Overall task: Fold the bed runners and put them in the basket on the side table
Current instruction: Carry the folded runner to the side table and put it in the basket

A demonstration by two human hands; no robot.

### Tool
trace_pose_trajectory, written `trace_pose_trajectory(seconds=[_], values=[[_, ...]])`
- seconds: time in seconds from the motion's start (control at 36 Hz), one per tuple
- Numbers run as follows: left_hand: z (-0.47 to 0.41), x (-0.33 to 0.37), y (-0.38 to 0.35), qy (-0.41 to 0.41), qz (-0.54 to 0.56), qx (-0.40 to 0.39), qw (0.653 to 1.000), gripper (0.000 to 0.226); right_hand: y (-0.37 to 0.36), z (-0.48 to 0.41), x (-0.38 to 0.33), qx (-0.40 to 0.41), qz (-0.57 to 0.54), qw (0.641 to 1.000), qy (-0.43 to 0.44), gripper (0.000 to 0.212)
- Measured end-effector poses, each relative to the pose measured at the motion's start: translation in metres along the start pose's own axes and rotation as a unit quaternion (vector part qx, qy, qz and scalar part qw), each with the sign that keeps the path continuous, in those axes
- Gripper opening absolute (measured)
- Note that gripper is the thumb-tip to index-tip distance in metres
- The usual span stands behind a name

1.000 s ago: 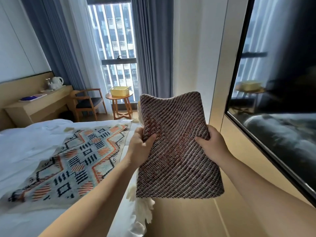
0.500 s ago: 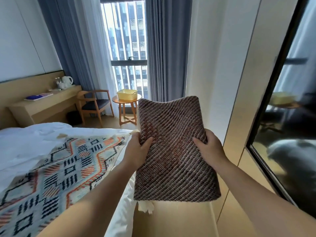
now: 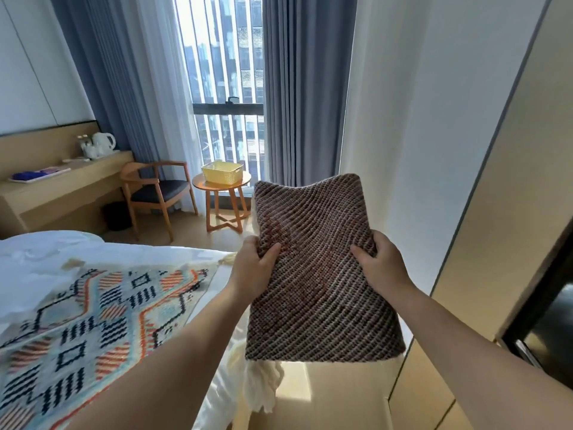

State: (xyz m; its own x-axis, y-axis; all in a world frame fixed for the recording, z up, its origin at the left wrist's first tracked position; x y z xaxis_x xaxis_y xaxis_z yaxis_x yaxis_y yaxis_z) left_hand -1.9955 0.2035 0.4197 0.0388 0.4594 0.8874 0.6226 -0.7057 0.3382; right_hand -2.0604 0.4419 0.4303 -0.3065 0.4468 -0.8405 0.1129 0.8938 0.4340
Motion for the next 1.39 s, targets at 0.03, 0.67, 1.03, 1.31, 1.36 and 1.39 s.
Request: trace_pose_trajectory(seconds=[0.03, 0.67, 1.03, 1.31, 1.36, 1.39], values=[[-0.019, -0.007, -0.007, -0.002, 0.002, 0.0, 1.0, 0.02, -0.01, -0.018, 0.004, 0.004, 0.011, 1.0, 0.003, 0.033], [-0.366, -0.097, -0.135, 0.021, 0.014, -0.019, 1.0, 0.037, -0.181, -0.357, 0.06, 0.015, 0.018, 1.0, 0.011, 0.037], [-0.522, -0.116, -0.26, 0.054, -0.008, 0.061, 0.997, 0.039, -0.236, -0.576, 0.129, -0.05, -0.019, 0.998, 0.038, 0.033], [-0.627, -0.136, -0.323, 0.069, -0.041, 0.103, 0.991, 0.034, -0.276, -0.703, 0.165, -0.09, -0.029, 0.995, 0.032, 0.035], [-0.648, -0.144, -0.331, 0.071, -0.036, 0.105, 0.991, 0.032, -0.287, -0.724, 0.171, -0.096, -0.032, 0.994, 0.028, 0.033], [-0.658, -0.149, -0.335, 0.073, -0.034, 0.104, 0.991, 0.032, -0.293, -0.734, 0.174, -0.1, -0.032, 0.994, 0.027, 0.033]])
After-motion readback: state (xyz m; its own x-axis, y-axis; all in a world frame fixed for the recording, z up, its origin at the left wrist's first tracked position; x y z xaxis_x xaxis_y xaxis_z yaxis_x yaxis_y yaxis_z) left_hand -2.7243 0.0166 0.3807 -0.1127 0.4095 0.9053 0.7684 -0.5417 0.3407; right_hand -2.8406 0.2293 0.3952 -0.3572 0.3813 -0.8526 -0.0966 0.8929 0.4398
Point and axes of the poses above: each hand's wrist, its own z-axis away from the middle knuckle, its own y-axis out of the back of the hand, x = y × z, the point moved 5 cm from there along -z, towards the middle knuckle, and after that the axes turned 8 degrees about x, right-handed, at the moved point
